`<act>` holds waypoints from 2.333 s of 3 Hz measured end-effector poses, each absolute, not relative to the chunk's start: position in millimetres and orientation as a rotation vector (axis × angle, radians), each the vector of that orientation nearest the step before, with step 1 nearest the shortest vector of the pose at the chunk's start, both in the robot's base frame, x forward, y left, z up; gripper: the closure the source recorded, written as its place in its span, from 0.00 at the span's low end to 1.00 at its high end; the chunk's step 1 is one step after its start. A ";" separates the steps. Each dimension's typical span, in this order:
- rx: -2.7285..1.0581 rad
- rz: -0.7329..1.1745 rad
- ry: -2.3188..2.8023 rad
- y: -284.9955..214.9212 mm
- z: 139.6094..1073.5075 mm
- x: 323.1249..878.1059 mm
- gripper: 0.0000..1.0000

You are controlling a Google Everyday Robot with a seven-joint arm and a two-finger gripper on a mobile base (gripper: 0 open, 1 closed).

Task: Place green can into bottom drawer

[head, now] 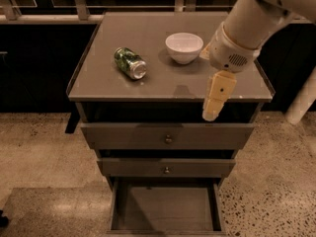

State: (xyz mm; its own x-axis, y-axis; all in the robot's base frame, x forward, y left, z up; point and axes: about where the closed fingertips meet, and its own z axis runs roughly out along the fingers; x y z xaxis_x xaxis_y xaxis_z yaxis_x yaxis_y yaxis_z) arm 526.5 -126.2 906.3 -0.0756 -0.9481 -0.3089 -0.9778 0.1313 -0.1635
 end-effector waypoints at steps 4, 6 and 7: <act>-1.761 0.280 1.821 -60.3 902.8 655.5 0.00; -1.835 0.411 1.731 6.0 889.1 681.1 0.00; -1.867 0.464 1.687 33.3 875.1 692.4 0.00</act>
Offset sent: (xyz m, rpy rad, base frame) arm 0.1235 0.0276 0.0070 0.2131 -0.2209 0.0173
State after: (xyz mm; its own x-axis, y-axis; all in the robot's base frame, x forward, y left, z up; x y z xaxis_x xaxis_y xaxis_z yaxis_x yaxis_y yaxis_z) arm 692.4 33.3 875.1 0.1418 -0.7831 -0.6055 -0.9826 -0.0371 -0.1821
